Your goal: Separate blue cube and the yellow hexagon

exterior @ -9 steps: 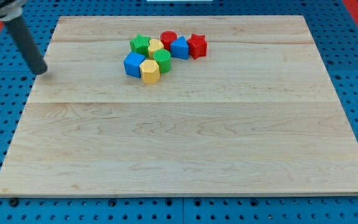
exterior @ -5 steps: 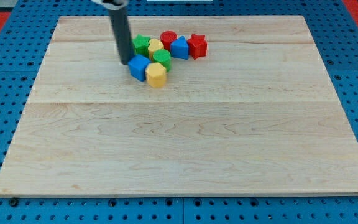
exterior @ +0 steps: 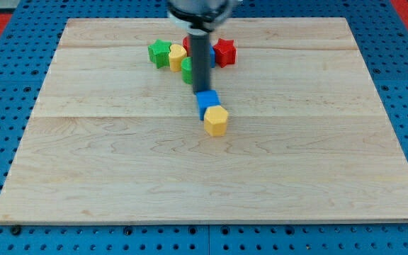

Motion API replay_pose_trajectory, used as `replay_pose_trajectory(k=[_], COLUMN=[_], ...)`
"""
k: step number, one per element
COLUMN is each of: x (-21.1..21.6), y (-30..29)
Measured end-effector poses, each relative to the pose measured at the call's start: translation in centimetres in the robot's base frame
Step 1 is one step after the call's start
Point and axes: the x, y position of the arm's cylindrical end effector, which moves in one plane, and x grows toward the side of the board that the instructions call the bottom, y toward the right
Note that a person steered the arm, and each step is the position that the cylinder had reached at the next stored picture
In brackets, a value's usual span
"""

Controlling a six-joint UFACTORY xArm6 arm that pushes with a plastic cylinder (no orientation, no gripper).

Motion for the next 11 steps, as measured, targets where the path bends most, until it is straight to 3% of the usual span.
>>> replay_pose_trajectory(k=[1,2,4,9,11], x=[1.0,0.8,-1.2,-1.3,-0.4], y=[4.5,4.5,-5.2,-12.3,-4.1])
